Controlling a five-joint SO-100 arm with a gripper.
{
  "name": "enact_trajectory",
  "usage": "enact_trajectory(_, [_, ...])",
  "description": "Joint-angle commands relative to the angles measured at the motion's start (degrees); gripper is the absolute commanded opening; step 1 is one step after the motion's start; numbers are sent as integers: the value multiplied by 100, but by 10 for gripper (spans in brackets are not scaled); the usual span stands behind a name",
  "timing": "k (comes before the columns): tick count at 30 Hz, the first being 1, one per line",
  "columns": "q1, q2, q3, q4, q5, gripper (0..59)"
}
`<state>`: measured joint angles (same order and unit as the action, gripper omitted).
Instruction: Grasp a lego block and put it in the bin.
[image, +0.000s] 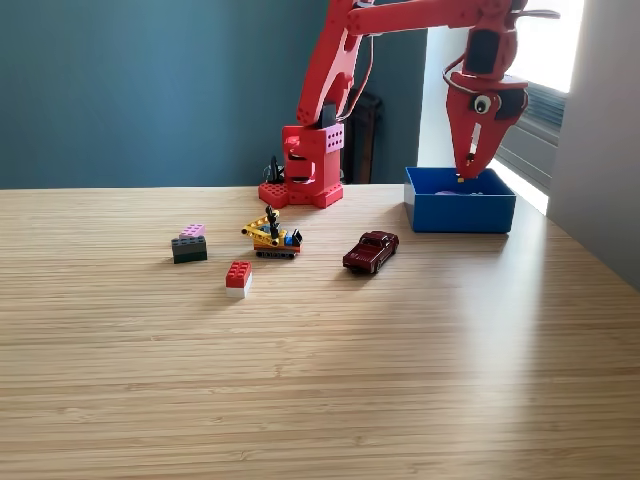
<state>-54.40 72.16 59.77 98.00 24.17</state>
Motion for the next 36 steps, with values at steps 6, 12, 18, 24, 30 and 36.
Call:
enact_trajectory(6, [-949,246,-70,132,-193,1])
enact_trajectory(12, [-984,246,-26,132,-413,22])
enact_trajectory(18, [-967,246,18,132,-475,263])
enact_trajectory(24, [-589,255,-62,132,-413,115])
enact_trajectory(30, [1090,255,26,193,-360,1])
enact_trajectory(36, [2909,255,-79,202,-870,1])
